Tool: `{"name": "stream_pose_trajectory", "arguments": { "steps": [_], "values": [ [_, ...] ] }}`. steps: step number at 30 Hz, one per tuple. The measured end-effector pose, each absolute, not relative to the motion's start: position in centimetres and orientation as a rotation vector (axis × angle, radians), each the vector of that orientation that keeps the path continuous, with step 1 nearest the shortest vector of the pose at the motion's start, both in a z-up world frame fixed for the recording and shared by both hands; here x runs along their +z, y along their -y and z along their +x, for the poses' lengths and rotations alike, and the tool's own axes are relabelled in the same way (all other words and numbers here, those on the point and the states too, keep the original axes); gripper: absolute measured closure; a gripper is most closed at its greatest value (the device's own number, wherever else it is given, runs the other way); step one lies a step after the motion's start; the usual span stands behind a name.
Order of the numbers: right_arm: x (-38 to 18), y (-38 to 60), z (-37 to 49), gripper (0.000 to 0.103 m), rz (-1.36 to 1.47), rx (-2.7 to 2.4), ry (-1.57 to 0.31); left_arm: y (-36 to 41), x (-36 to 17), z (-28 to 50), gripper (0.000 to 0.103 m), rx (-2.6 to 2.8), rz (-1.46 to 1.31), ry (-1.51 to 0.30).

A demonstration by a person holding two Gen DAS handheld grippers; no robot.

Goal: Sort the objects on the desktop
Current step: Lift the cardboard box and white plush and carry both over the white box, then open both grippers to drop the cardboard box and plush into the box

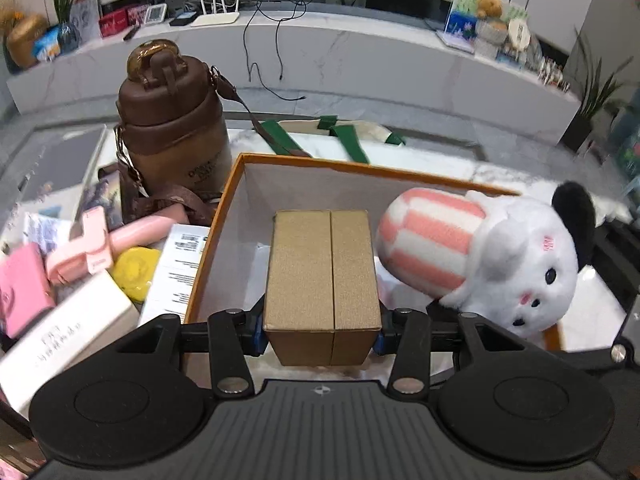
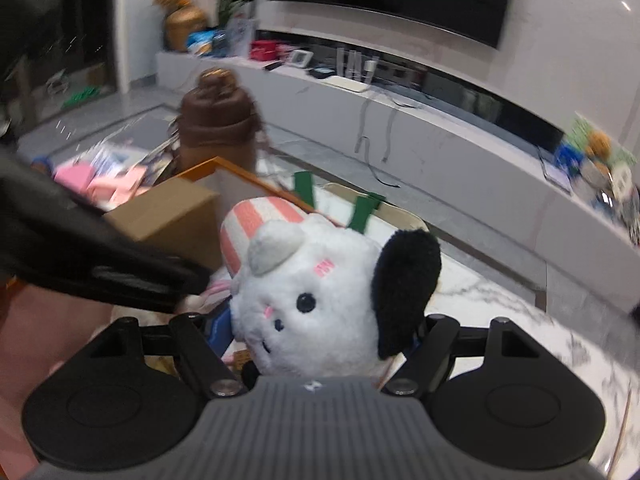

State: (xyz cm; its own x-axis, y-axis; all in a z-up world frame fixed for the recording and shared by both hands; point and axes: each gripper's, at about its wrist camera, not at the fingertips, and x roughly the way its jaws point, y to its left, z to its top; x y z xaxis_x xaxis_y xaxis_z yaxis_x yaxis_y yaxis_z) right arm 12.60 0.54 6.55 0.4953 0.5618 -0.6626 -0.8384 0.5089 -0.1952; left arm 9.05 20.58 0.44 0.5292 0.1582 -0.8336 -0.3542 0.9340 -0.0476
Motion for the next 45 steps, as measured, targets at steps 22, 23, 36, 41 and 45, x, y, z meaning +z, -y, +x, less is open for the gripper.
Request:
{"name": "stream_pose_trajectory", "arguments": {
  "steps": [22,23,36,41,45],
  "values": [
    [3.2,-3.2,12.7,0.023,-0.797,0.848,-0.591,-21.1,-3.9,11.4,0.034,0.312,-0.298,-1.077],
    [3.1,-3.2,12.6,0.022,-0.81,0.844,-0.584,-20.9,-3.9,11.4,0.033,0.312,-0.291,-1.085],
    [3.6,-2.7,10.7,0.003,-0.89,0.873,-0.504,-20.5,-2.1,10.5,0.015,0.276,-0.343,-1.057],
    [4.9,-1.9,10.2,0.003,-0.879,0.863,-0.464,-20.6,-1.1,9.8,0.015,0.246,-0.397,-1.019],
    [6.1,-1.2,10.0,0.002,-0.852,0.853,-0.445,-20.3,0.2,9.0,0.015,0.252,-0.397,-0.988]
  ]
}}
